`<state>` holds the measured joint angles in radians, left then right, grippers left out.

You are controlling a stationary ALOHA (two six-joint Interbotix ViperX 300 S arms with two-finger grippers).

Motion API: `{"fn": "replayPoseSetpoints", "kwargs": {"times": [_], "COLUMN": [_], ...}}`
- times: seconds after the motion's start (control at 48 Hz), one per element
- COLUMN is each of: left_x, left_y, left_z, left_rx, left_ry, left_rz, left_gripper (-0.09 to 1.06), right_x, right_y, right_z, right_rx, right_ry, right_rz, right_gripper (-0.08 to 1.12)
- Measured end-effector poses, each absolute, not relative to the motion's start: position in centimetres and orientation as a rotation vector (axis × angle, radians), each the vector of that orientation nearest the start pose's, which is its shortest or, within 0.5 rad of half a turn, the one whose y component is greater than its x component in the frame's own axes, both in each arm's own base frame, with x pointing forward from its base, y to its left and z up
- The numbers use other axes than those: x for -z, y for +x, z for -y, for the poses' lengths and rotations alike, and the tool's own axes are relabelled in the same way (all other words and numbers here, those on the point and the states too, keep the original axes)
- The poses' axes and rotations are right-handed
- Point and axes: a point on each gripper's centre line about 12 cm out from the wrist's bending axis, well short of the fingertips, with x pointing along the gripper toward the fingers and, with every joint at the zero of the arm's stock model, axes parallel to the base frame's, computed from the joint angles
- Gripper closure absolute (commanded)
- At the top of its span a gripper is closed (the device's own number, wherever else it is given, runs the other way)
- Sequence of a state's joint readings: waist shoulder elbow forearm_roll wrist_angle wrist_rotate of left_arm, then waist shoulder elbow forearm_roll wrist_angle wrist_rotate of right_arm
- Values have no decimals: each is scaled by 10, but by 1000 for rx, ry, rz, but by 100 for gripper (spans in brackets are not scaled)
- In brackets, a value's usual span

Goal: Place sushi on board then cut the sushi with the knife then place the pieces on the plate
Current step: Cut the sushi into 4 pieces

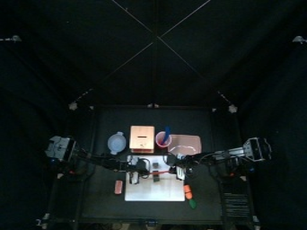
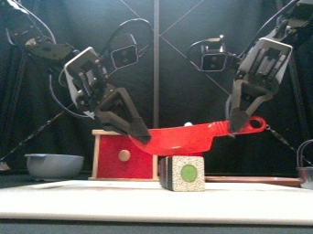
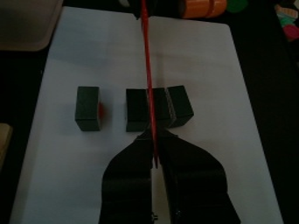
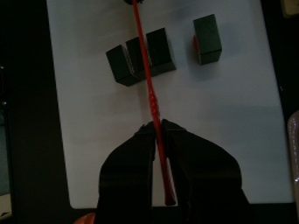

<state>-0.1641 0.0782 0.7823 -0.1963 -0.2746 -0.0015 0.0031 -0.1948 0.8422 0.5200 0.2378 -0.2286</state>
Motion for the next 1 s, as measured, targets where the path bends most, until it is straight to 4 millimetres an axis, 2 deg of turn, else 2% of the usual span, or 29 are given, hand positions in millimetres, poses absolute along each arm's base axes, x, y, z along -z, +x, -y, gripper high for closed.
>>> {"fn": "replayPoseSetpoints", "kwargs": {"times": [0.583, 1.0], "left_x": [-119, -100], "left_y": [374, 375], "left_z": [56, 55], "left_rx": [49, 33], "left_ry": [-118, -127], "left_rz": [-617, -666], "left_gripper": [57, 57], "right_x": [-155, -126], "right_y": [318, 324], "right_z": [-15, -21], "right_rx": [11, 11], "right_ry": [311, 304], "right_rz": [-888, -979], "right_gripper": [54, 54]}}
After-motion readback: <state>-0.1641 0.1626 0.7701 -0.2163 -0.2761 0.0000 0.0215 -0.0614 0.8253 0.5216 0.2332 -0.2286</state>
